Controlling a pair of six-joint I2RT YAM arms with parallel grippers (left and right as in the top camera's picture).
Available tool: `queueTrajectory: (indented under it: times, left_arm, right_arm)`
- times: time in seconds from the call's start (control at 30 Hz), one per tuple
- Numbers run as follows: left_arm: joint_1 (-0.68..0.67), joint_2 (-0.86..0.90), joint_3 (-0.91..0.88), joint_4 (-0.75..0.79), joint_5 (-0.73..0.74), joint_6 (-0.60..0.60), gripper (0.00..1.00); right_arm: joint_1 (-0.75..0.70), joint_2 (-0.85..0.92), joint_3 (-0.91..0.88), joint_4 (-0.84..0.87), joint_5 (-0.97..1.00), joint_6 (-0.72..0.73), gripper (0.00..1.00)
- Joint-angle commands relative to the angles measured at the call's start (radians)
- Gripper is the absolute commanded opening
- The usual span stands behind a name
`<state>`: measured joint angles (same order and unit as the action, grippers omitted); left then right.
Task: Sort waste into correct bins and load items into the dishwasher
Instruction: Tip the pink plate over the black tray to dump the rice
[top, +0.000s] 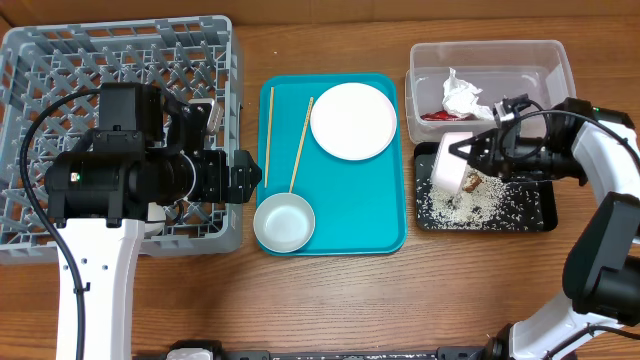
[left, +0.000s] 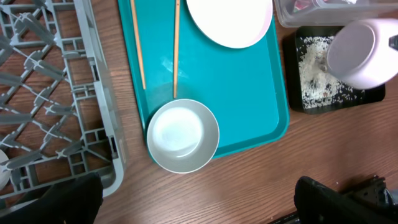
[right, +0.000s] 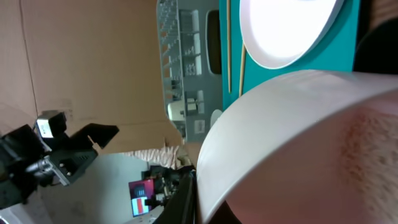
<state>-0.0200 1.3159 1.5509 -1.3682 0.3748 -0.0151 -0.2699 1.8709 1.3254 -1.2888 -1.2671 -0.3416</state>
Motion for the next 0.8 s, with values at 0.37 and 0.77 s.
queueTrajectory:
  times: [0.37, 0.77]
  left_arm:
    - [-0.003, -0.001, 0.000, 0.003, 0.011, 0.016, 1.00]
    - [-0.003, -0.001, 0.000, 0.008, 0.011, 0.015, 1.00]
  right_arm:
    - [-0.010, -0.043, 0.005, -0.117, -0.085, -0.202, 0.04]
    - [-0.012, -0.040, 0.004, -0.077, -0.063, -0.124, 0.04]
